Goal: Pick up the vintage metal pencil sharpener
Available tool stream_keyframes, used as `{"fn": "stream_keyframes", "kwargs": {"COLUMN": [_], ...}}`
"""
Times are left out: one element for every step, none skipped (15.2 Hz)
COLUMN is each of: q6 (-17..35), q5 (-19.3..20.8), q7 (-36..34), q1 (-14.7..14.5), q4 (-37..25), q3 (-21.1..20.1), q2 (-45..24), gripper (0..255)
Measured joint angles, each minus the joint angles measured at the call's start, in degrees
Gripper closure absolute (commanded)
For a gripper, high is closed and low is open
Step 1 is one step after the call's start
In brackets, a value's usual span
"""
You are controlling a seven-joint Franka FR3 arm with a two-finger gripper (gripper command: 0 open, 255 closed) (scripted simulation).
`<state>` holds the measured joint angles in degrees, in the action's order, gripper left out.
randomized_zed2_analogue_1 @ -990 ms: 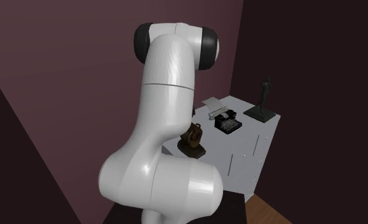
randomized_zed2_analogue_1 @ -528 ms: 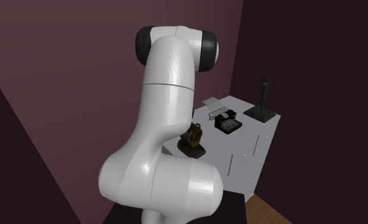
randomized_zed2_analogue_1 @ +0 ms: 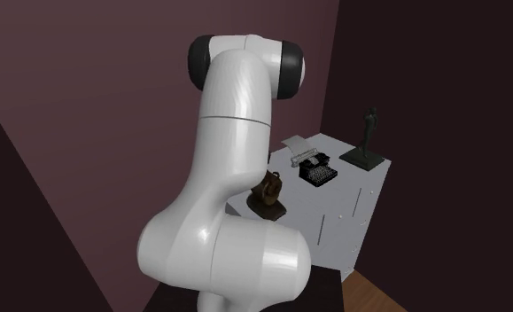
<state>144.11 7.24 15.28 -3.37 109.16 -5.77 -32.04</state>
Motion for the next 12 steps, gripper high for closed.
{"fn": "stream_keyframes", "kwargs": {"q6": [-0.4, -1.0, -1.4, -1.9, -2.5, -3.3, -3.7, -4.4, -5.0, -5.5, -6.2, -6.8], "q5": [-0.1, -0.2, -0.3, -0.4, -0.5, -0.6, -0.7, -0.8, -1.0, -1.0, -1.2, -1.2], "q7": [0.0, 0.0, 0.1, 0.3, 0.4, 0.5, 0.6, 0.6, 0.7, 0.7, 0.8, 0.8], "q1": [0.0, 0.0, 0.0, 0.2, 0.3, 0.3, 0.4, 0.4, 0.5, 0.5, 0.5, 0.5], "q4": [0.1, 0.2, 0.4, 0.4, 0.2, -0.1, 0.1, 0.1, 0.1, 0.0, -0.2, -0.4], "q3": [-0.1, -0.2, -0.2, -0.3, -0.3, -0.4, -0.5, -0.6, -0.7, -0.7, -0.8, -0.9], "q2": [0.5, 1.1, 1.6, 2.3, 2.6, 3.1, 3.8, 4.4, 5.0, 5.5, 5.9, 6.3], "gripper": [255, 255, 255, 255, 255, 255, 255, 255, 255, 255, 255, 255]}}
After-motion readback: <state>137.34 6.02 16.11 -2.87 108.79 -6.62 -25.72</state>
